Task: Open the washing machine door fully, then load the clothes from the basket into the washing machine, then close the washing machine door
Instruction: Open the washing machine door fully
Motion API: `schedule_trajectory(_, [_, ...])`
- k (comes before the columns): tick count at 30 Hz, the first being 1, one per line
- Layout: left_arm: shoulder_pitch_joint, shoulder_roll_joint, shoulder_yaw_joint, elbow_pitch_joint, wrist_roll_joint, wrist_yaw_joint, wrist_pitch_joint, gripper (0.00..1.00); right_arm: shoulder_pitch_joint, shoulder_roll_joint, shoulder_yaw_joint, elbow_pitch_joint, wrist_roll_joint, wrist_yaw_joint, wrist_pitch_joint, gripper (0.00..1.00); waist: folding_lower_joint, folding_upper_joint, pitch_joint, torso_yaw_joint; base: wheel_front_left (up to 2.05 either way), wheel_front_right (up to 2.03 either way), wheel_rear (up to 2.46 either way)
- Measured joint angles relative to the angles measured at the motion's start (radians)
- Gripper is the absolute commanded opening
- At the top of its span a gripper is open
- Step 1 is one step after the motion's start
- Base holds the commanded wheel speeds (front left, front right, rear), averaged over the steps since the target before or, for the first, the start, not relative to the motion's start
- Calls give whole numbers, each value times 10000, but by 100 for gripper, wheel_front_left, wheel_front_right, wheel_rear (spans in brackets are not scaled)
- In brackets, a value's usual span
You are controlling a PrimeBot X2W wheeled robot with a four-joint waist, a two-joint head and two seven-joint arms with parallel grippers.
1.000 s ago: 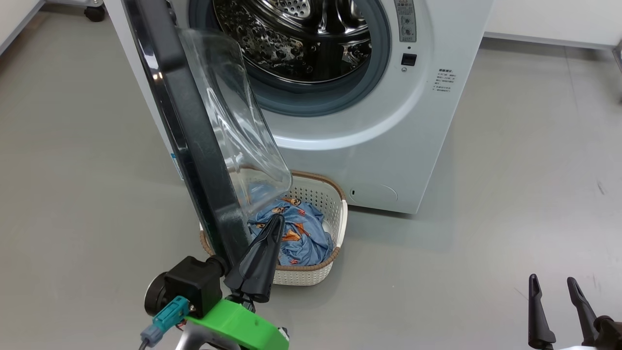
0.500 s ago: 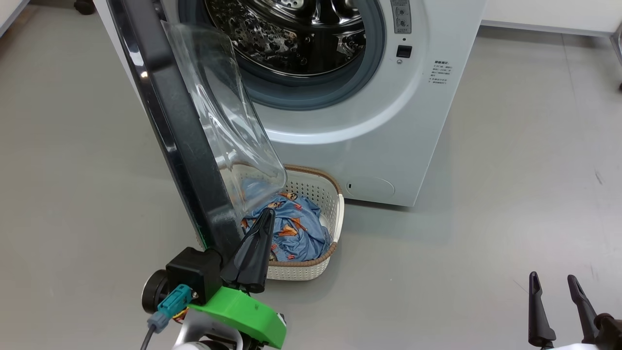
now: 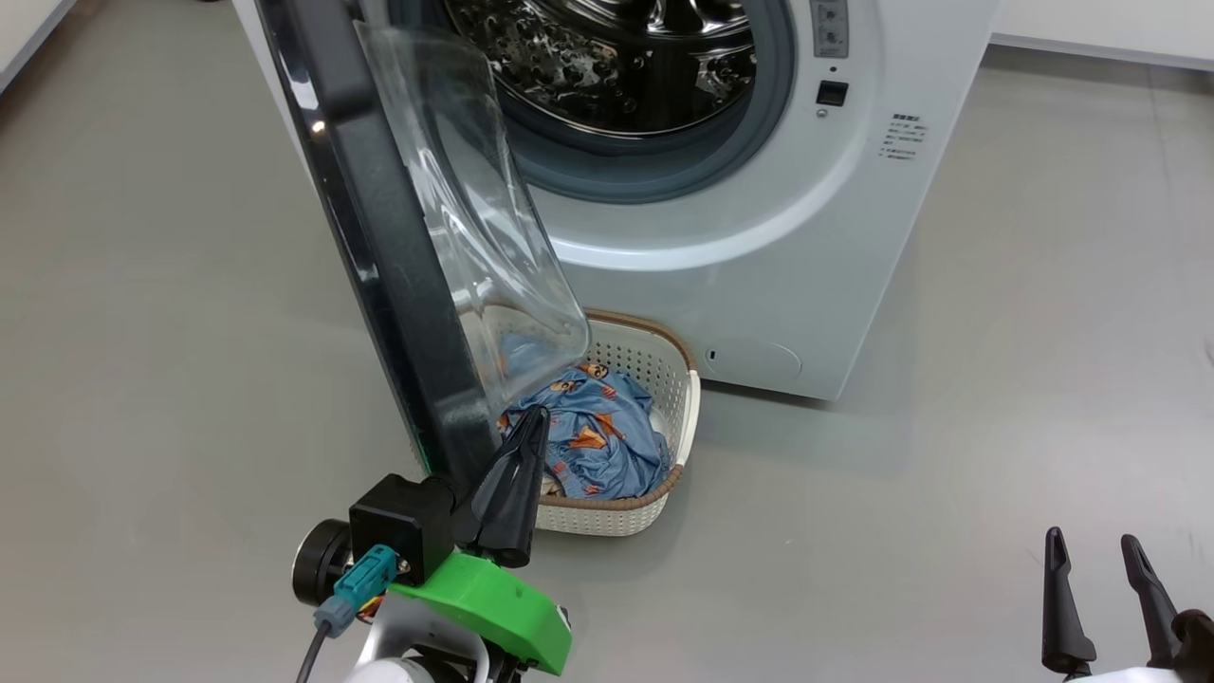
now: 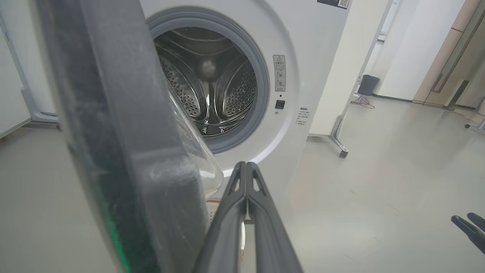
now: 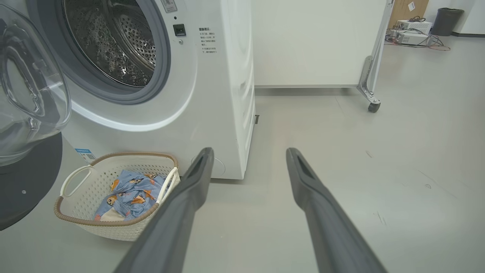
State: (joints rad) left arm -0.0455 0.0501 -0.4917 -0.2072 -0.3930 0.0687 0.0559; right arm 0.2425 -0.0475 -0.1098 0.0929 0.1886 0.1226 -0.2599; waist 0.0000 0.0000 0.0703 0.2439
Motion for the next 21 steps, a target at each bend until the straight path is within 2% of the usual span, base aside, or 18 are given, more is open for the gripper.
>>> schedule_trajectory(10, [-200, -2, 58, 261, 54, 127, -222, 0, -160, -105, 86, -4, 0, 0, 0, 100, 0, 0, 223, 532, 0, 0, 0])
schedule_trajectory(21, [-269, -31, 105, 435, 337, 299, -408, 0, -296, -142, 140, 56, 8, 0, 0, 100, 0, 0, 296, 792, 0, 0, 0])
